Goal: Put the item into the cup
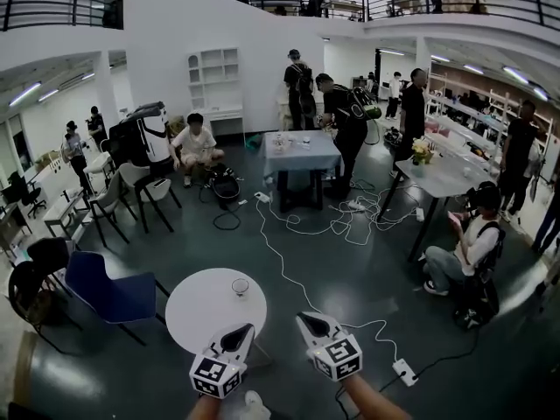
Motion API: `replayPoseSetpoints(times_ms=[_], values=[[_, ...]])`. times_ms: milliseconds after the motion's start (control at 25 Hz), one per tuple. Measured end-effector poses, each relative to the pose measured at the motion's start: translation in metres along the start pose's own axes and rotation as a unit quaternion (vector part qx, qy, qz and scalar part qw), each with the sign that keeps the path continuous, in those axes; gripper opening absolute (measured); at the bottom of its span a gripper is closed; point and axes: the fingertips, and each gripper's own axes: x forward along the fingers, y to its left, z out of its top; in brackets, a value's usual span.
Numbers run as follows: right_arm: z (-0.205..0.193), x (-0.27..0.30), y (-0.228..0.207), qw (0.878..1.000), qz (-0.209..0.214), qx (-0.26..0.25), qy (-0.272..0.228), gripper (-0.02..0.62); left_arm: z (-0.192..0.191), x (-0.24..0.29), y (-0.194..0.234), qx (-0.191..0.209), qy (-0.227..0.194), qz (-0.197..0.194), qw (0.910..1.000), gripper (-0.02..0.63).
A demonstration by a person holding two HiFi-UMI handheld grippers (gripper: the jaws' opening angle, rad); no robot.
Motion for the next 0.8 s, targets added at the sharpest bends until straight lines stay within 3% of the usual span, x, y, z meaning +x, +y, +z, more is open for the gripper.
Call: replayPoseSetpoints(times_ms=[280, 800], values=[[-0.005, -0.006, 0.015, 1.0, 0.009, 0.001, 0.001, 0.009, -0.003, -0.013, -0.01, -0.003, 0.0, -0.002, 1.0, 0.016], [0.002, 0.009, 0.049, 1.0, 0.005, 0.0, 0.007, 0.009, -0.002, -0.045, 0.013, -0.017, -0.001, -0.004, 0.9999, 0.017]])
